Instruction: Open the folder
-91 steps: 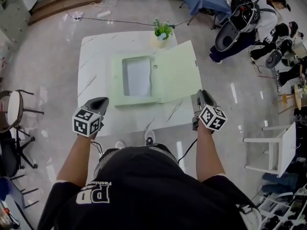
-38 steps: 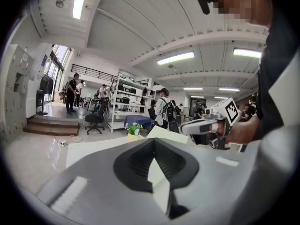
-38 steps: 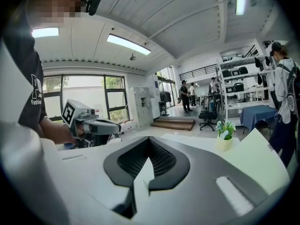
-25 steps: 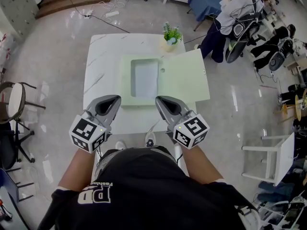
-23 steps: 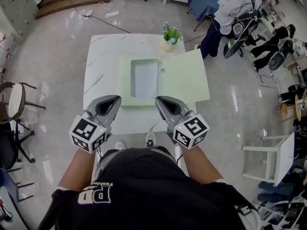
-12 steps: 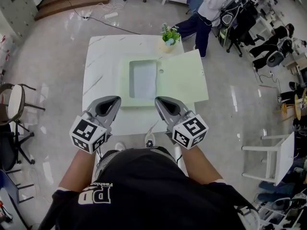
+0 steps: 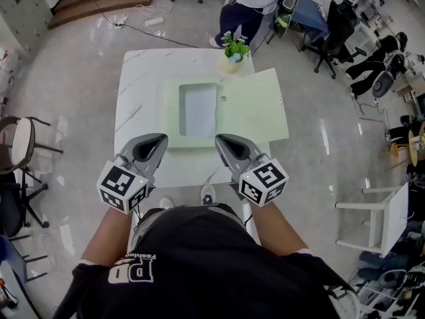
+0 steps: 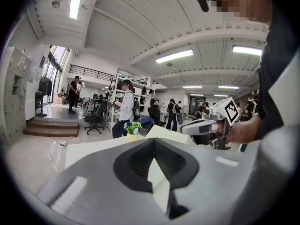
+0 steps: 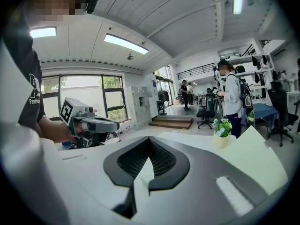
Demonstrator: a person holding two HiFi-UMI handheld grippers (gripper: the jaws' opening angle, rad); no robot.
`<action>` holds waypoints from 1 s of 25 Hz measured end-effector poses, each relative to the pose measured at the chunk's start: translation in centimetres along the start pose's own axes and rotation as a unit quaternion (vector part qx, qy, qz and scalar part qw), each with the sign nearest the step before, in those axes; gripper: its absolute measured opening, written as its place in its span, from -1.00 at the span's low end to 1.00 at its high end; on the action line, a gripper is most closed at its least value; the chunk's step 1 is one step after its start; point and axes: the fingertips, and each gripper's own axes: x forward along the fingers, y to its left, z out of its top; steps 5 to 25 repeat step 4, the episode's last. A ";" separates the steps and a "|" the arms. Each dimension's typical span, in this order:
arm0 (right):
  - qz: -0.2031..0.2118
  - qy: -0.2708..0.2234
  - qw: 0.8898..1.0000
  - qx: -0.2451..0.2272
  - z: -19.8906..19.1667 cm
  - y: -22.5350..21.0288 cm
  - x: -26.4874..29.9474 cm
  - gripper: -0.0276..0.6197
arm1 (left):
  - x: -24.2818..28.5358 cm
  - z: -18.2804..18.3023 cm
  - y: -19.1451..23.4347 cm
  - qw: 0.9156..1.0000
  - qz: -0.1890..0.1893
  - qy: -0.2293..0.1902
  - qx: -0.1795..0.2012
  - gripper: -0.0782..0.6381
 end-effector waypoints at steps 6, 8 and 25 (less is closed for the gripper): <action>0.002 -0.001 1.000 -0.001 0.1 0.3 -0.1 -0.91 | -0.3 0.1 -0.1 1.000 0.003 0.000 0.000 -0.64; 0.002 -0.001 1.000 -0.001 0.1 0.3 -0.1 -0.91 | -0.3 0.1 -0.1 1.000 0.003 0.000 0.000 -0.64; 0.002 -0.001 1.000 -0.001 0.1 0.3 -0.1 -0.91 | -0.3 0.1 -0.1 1.000 0.003 0.000 0.000 -0.64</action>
